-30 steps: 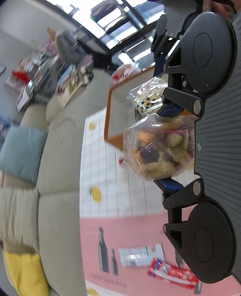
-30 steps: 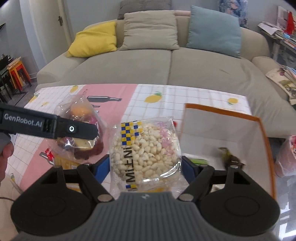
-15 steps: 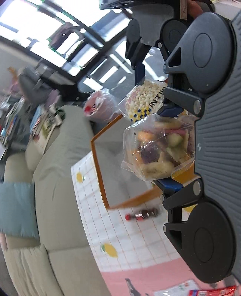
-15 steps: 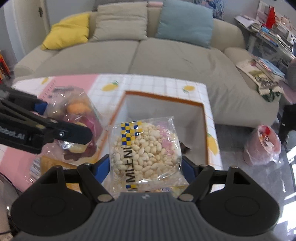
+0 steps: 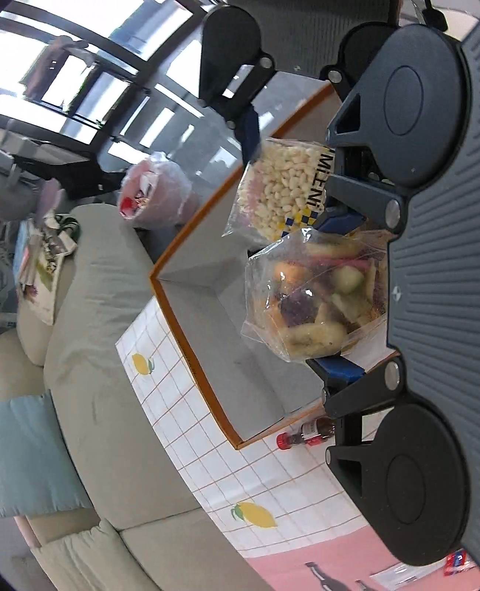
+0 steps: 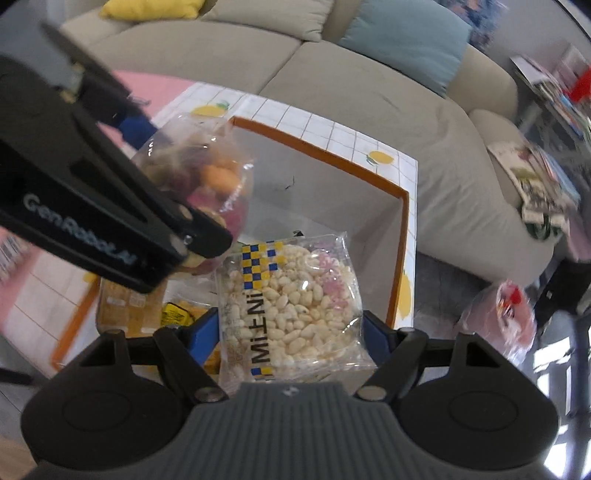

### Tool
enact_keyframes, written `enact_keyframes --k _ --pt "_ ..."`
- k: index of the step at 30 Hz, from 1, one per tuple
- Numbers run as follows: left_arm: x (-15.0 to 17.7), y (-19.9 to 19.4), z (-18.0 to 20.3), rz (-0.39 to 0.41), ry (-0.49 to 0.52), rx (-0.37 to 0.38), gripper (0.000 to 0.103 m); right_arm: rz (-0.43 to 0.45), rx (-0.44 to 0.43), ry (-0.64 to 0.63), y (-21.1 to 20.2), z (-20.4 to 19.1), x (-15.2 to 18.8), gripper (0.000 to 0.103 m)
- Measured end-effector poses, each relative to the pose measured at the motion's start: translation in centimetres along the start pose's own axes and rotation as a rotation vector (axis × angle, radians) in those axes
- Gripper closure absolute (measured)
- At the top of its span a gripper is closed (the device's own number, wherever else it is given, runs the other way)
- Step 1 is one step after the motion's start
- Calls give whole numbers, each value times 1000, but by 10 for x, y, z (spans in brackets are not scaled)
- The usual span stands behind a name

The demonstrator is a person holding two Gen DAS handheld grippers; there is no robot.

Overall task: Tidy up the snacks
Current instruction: 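Carry both bags over the orange box and open both grippers to drop them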

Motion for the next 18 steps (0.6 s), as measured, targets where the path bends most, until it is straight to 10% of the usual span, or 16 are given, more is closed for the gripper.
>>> enact_keyframes --k 18 --pt "-15 64 -34 -76 -39 11 29 -68 -31 -135 66 6 -24 26"
Point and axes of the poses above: each gripper's, at about its wrist camera, not at the fingertips, and y roughly the way its jaws point, z to its right, x to its underside, the point moved 7 cm from there along y, roughly the way its jaws point, and after that the axes turned 4 degrees about -z, right-handed, at the moved point
